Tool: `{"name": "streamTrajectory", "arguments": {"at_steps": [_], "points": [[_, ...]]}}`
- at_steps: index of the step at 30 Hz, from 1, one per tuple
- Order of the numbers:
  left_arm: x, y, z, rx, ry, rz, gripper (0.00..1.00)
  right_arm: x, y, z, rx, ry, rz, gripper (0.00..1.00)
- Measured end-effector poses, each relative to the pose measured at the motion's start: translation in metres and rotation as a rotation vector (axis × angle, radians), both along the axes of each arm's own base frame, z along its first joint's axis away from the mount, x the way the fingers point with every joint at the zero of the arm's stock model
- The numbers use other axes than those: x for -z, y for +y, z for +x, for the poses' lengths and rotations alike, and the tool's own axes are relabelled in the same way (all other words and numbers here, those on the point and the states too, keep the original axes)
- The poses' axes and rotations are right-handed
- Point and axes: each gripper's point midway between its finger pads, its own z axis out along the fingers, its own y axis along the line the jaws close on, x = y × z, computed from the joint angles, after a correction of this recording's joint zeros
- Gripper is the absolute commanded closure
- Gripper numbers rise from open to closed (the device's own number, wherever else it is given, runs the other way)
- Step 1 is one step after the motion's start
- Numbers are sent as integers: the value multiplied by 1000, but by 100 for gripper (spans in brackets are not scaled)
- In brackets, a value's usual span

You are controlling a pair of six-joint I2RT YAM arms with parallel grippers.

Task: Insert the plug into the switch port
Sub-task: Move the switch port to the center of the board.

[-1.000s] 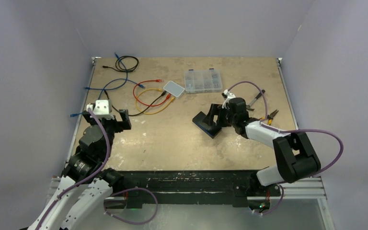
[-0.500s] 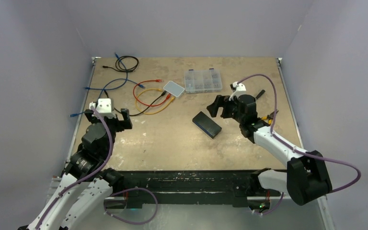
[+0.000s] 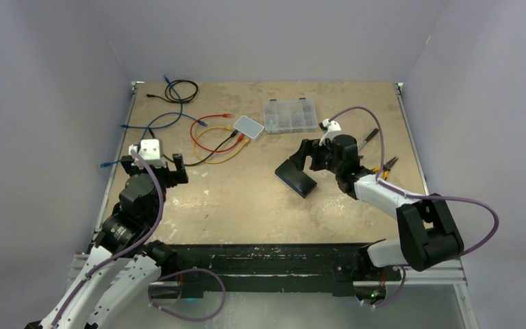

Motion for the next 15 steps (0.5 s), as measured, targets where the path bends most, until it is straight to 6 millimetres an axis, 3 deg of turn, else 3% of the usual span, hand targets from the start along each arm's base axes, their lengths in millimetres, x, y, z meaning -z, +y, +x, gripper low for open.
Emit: {"name": "streamTrajectory", "arguments": {"at_steps": [8,15], "points": [[11,-2,8,-12,45,28,9,-3,0,5,8,-37,10,1],[28,-4,18,-24,117,74,9,12,-7,6,49,-26,-11,2]]}}
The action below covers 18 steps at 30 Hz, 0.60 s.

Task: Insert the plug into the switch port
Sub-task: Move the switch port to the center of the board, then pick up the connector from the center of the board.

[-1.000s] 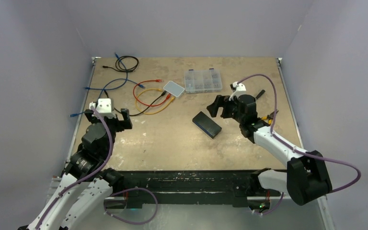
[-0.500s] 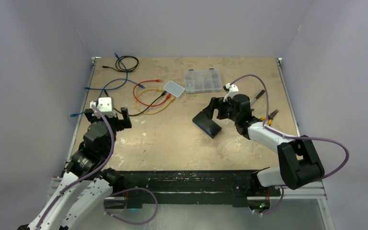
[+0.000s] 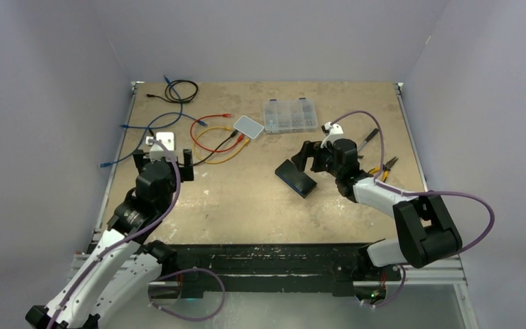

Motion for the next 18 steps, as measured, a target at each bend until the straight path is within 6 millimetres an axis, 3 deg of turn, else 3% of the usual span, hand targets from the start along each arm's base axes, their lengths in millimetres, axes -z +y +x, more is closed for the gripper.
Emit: {"name": "streamTrajectory", "arguments": {"at_steps": [9,14,18], "points": [[35,-11,28,-16,179,74,10,6,-6,0,33,-4,-7,2],[35,-22,69,-32,243,63,10,7,-7,2,43,-5,-10,3],[43,-14,116,-82,272,-18,9,10,-7,2,43,1,-13,3]]}}
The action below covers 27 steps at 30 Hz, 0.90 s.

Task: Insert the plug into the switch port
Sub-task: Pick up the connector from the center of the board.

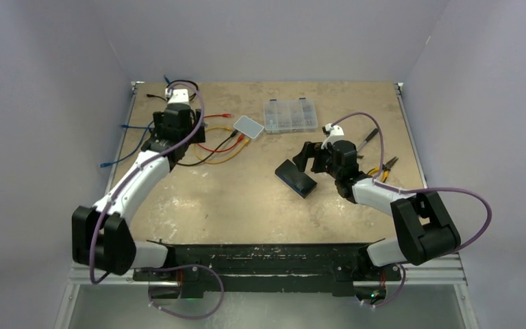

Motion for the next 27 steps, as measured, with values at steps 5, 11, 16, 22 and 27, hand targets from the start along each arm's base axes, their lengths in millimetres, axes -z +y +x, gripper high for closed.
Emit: {"name": "streamTrajectory", "arguments": {"at_steps": [5,11,16,22,27], "points": [[33,34,41,-117,43,-126,9,0,0,0,-2,1,1,4],[61,71,84,-219,51,-197,9,0,3,-2,-17,3,7,4],[70,94,117,-216,42,-129,10,3,6,-4,-37,13,13,5],[109,131,143,-234,93,-46,22,15,9,-7,-58,49,11,5],[150,166,145,-246,175,-61,40,22,13,-7,-79,74,14,6]]}}
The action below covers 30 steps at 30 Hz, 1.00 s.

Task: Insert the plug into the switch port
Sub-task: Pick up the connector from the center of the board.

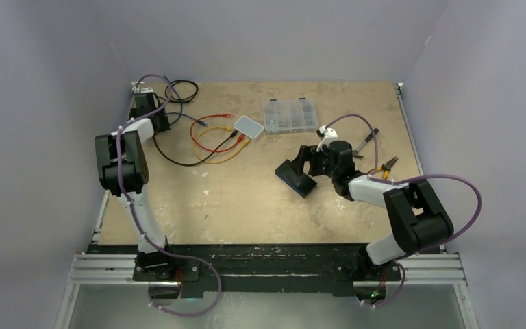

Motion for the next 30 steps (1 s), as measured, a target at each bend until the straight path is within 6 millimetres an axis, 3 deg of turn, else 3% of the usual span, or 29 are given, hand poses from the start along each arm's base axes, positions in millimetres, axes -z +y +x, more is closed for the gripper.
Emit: {"name": "streamTrajectory", "arguments": {"at_steps": [3,8,21,30], "points": [[10,16,5,3,3,-46,44,3,3,0,-14,10,4,6],[6,31,15,21,-36,-108,44,5,4,1,-19,18,3,6],[-9,25,34,76,-122,-110,41,19,9,1,-40,61,0,6],[15,29,36,73,-81,-96,41,31,13,1,-62,96,0,6]]}}
